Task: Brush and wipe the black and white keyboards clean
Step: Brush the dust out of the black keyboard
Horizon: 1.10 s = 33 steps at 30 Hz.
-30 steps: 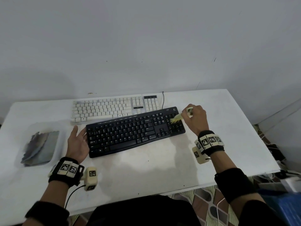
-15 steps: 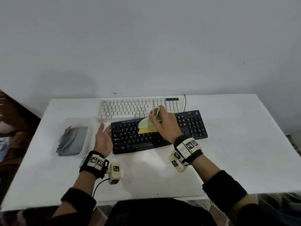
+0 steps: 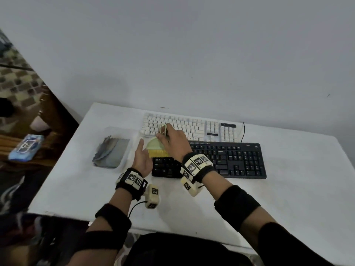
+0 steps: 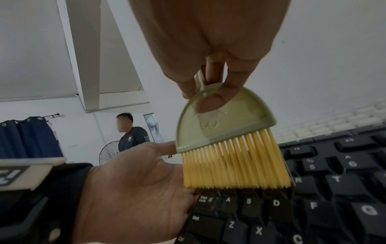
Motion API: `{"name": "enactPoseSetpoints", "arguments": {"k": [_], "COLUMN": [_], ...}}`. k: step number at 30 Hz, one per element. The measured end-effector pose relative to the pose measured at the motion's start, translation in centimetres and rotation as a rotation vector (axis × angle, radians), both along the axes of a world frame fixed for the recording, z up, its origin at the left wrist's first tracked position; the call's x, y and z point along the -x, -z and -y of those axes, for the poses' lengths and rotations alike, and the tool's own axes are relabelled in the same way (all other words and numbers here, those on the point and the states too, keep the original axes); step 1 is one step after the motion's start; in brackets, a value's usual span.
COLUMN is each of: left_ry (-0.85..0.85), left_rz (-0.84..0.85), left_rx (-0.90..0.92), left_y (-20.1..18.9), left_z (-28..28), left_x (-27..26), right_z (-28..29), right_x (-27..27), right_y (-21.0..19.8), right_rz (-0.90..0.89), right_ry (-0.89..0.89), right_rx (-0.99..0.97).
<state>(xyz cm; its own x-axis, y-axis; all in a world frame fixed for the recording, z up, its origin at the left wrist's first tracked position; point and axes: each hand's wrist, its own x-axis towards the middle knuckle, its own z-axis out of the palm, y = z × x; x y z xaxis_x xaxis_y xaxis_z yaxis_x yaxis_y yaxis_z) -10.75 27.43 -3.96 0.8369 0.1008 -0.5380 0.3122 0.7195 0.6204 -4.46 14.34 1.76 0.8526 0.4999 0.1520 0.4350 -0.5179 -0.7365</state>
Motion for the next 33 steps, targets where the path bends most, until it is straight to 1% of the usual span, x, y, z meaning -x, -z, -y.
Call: {"name": "enactPoseSetpoints", "arguments": {"k": [5, 10, 14, 17, 20, 25, 28, 33], "left_ry": [0.001, 0.006, -0.007, 0.004, 0.011, 0.010, 0.006, 0.008], "left_rz": [-0.024, -0.028, -0.067, -0.059, -0.051, -0.042, -0.042, -0.043], "left_rx": [-0.029, -0.038, -0.064, -0.080, -0.076, -0.081, -0.080, -0.078], "left_y": [0.3, 0.8, 0.9, 0.9, 0.9, 0.8, 0.7, 0.6], "left_z": [-0.2, -0.5, -0.6, -0.3, -0.1, 0.0, 0.1, 0.3], "left_x": [-0.1, -0.1, -0.3, -0.3, -0.2, -0.1, 0.0, 0.0], "right_z": [0.5, 0.6, 1.8, 3.1, 3.5, 2.5, 2.9, 4.2], "right_x": [-0.4, 0.4, 0.4, 0.5, 0.7, 1.6, 1.5, 0.6], "right_y": [0.0, 0.4, 0.5, 0.6, 0.2, -0.6, -0.2, -0.1], "right_rz": [0.006, 0.021, 0.082, 0.170, 0.214, 0.119, 0.156, 0.240], "right_ry": [0.039, 0.023, 0.036, 0.051, 0.080, 0.065, 0.051, 0.097], "right_rx": [-0.039, -0.034, 0.012, 0.090, 0.106, 0.012, 0.062, 0.127]}}
